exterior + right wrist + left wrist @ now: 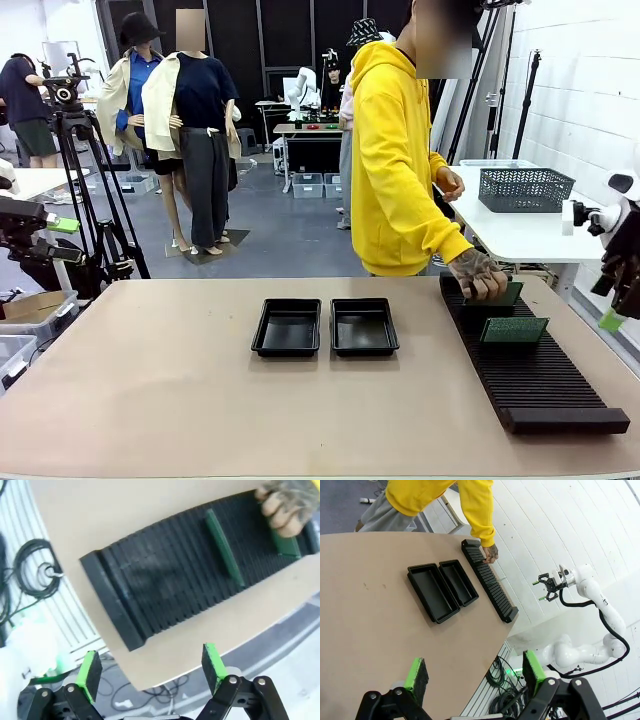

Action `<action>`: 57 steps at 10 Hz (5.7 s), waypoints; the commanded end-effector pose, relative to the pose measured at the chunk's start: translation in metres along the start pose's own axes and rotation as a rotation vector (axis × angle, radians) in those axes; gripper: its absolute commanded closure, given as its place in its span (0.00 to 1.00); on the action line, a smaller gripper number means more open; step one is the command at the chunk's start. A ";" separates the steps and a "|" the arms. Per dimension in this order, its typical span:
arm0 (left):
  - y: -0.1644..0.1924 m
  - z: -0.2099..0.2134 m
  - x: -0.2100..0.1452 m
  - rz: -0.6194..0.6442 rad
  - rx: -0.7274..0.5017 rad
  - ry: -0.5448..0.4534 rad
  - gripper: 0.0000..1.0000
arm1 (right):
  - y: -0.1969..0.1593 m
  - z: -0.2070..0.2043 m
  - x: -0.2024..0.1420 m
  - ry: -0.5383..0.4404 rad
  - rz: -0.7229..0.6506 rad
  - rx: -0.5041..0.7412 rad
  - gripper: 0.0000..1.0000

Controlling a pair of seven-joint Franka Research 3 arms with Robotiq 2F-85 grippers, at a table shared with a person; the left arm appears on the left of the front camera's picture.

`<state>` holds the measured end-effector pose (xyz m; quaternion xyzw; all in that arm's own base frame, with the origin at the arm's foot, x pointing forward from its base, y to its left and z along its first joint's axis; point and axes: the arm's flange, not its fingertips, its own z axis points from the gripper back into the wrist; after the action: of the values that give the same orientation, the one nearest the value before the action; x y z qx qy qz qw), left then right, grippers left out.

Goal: Inspect and transfer BCBs to ESD trays.
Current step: Pick up the Blank PCB from the PCB Rack and place it in the left ESD tray.

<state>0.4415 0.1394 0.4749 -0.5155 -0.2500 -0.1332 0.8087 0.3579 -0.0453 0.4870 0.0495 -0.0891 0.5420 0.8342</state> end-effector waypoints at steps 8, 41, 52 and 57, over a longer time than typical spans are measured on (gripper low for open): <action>-0.002 0.001 0.001 0.017 0.001 -0.003 0.00 | -0.002 0.006 0.001 -0.013 0.000 -0.056 0.00; -0.002 0.001 0.001 0.017 0.001 -0.003 0.00 | -0.096 -0.102 0.131 0.314 0.344 -0.162 0.00; -0.002 0.001 0.001 0.017 0.001 -0.003 0.00 | -0.131 -0.146 0.108 0.185 0.361 -0.053 0.00; -0.002 0.001 0.001 0.017 0.001 -0.003 0.00 | -0.140 -0.151 0.103 0.169 0.368 -0.027 0.00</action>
<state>0.4416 0.1391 0.4745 -0.5155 -0.2496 -0.1332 0.8088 0.5362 0.0195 0.3611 -0.0307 -0.0274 0.6823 0.7299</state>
